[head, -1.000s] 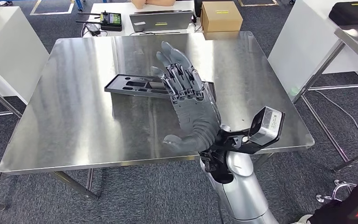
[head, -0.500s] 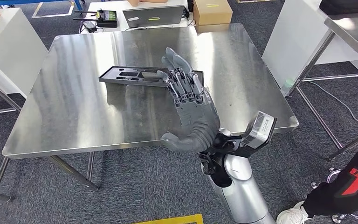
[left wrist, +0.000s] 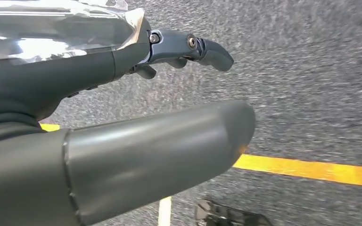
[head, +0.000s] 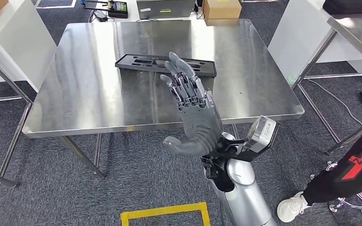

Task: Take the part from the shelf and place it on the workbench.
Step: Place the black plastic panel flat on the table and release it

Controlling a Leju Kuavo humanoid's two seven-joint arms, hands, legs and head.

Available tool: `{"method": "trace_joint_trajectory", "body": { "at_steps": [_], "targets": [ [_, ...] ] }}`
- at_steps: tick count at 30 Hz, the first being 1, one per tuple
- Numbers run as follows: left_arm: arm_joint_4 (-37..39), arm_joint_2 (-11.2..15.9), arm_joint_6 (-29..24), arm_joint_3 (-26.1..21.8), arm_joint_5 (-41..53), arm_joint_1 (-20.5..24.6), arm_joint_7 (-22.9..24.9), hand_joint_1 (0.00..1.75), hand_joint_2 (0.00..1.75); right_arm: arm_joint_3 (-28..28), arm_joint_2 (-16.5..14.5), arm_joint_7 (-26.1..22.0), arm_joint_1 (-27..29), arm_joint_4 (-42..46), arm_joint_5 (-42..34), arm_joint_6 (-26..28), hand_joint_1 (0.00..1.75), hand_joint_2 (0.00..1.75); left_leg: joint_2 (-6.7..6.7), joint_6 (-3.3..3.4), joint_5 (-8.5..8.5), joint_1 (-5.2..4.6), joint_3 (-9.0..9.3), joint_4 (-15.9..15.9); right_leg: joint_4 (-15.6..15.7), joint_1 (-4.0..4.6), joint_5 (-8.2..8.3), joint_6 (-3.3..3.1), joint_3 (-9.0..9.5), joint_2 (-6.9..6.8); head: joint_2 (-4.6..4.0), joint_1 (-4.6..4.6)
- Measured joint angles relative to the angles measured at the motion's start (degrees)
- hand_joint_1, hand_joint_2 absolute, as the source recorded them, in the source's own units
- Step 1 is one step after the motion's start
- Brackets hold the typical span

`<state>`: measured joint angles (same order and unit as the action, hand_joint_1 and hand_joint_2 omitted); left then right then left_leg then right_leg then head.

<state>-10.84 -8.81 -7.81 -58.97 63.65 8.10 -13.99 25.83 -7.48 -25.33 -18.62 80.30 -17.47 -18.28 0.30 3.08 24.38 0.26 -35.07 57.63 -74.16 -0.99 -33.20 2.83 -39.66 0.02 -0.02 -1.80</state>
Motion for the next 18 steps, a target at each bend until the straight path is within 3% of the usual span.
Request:
{"method": "trace_joint_trajectory", "body": {
  "at_steps": [1, 3, 5, 6, 7, 9, 10, 11, 13, 14, 15, 16, 18],
  "targets": [
    [0.0, 0.0, 0.0, 0.0, 0.0, 0.0, 0.0, 0.00, 0.00, 0.0, 0.0, 0.0, 0.1, 0.0, 0.0, 0.1, 0.00, 1.75, 0.01, -0.02, -0.66, -0.15, -0.84, 0.0, 0.3, 0.07, 0.91, 0.44, 1.36, 0.00, 0.00, 0.00],
    [0.0, 0.0, 0.0, 0.0, 0.0, 0.0, 0.0, 0.00, 0.00, 0.0, 0.0, 0.0, 0.1, 0.0, 0.1, 0.2, 0.00, 1.75, 0.00, -0.21, -1.90, -0.28, -2.18, 0.1, 6.8, 0.37, 2.99, 0.66, 6.86, -0.01, 0.00, 0.01],
    [0.0, -0.1, 0.0, 0.0, 0.0, 0.0, -0.1, 0.00, 0.00, 0.0, 0.0, 0.0, 0.1, 0.1, 0.4, 0.2, 0.00, 1.75, -0.03, -0.69, -3.02, -0.36, -2.84, 0.0, 15.4, 0.96, 2.64, -0.24, 12.80, -0.02, 0.00, 0.04],
    [0.0, -0.1, 0.0, 0.0, 0.0, 0.0, -0.1, 0.00, 0.00, 0.0, -0.1, 0.0, 0.1, 0.1, 0.5, 0.2, 0.00, 1.75, 0.00, -1.00, -3.56, -0.31, -2.96, -0.1, 17.9, 1.22, 2.11, -0.73, 14.22, -0.01, 0.00, 0.02],
    [0.0, -0.1, 0.0, 0.0, 0.1, 0.0, -0.1, 0.00, 0.00, 0.0, -0.1, 0.0, 0.1, 0.1, 0.7, 0.2, 0.00, 1.75, 0.03, -1.36, -4.11, -0.26, -3.02, -0.3, 19.0, 1.44, 1.97, -1.10, 14.58, 0.00, 0.00, 0.03],
    [0.0, -0.1, 0.0, 0.0, 0.2, -0.1, -0.1, 0.00, 0.00, 0.0, -0.1, -0.1, 0.2, 0.1, 0.9, 0.2, 0.00, 1.75, -0.07, -2.04, -4.28, -0.10, -3.45, -0.2, 19.1, 0.99, 2.97, -1.79, 13.61, -0.07, 0.00, 0.01],
    [0.0, 0.0, 0.0, 0.1, 0.3, -0.1, 0.0, 0.00, 0.00, 0.0, -0.1, -0.1, 0.3, 0.1, 1.0, 0.3, 0.00, 1.75, -0.18, -2.36, -2.80, -0.01, -3.94, 0.8, 19.1, 0.70, 3.64, -2.36, 13.21, -0.14, 0.00, 0.07],
    [0.0, 0.1, 0.0, 0.1, 0.4, -0.1, 0.0, 0.00, 0.00, 0.0, -0.1, -0.2, 0.4, 0.1, 1.0, 0.3, 0.00, 1.75, -0.31, -2.67, -0.24, 0.12, -4.67, 2.8, 19.2, 0.37, 4.38, -2.77, 12.67, -0.22, 0.00, 0.11],
    [0.0, 0.1, 0.0, 0.3, 0.6, -0.1, 0.1, 0.00, 0.00, -0.1, -0.1, -0.3, 0.6, 0.1, 1.4, 0.8, 0.00, 1.75, -0.42, -3.30, 5.76, 0.44, -6.29, 9.8, 19.1, 0.30, 5.72, -3.16, 11.29, -0.29, 0.00, 0.23],
    [0.0, 0.2, 0.0, 0.4, 0.6, -0.1, 0.2, 0.00, 0.00, -0.1, -0.1, -0.3, 0.8, 0.1, 2.0, 1.2, 0.00, 1.75, -0.44, -3.60, 7.26, 0.58, -6.78, 13.3, 18.9, 0.29, 6.30, -3.02, 10.45, -0.32, 0.00, 0.25],
    [0.0, 0.3, 0.0, 0.4, 0.6, -0.1, 0.3, 0.00, 0.00, -0.2, -0.1, -0.4, 1.0, 0.1, 2.9, 2.0, 0.00, 1.75, -0.43, -3.86, 7.35, 0.75, -6.71, 15.6, 18.6, 0.25, 6.79, -2.85, 9.60, -0.35, 0.00, 0.25],
    [0.0, 0.3, -0.1, 0.5, 0.4, -0.1, 0.3, 0.00, 0.00, -0.2, -0.1, -0.4, 1.2, 0.0, 4.1, 3.1, 0.00, 1.75, -0.42, -4.08, 6.27, 0.98, -5.79, 16.0, 18.3, 0.17, 7.19, -2.62, 8.74, -0.38, 0.00, 0.26],
    [0.0, 0.5, -0.3, 0.5, -0.1, -0.1, 0.3, 0.00, 0.00, -0.4, 0.0, -0.5, 1.5, -0.1, 7.3, 6.1, 0.00, 1.75, -0.42, -4.63, 3.77, 1.56, -1.30, 11.0, 17.2, -0.09, 7.71, -2.06, 7.03, -0.41, 0.00, 0.26]
  ]
}}
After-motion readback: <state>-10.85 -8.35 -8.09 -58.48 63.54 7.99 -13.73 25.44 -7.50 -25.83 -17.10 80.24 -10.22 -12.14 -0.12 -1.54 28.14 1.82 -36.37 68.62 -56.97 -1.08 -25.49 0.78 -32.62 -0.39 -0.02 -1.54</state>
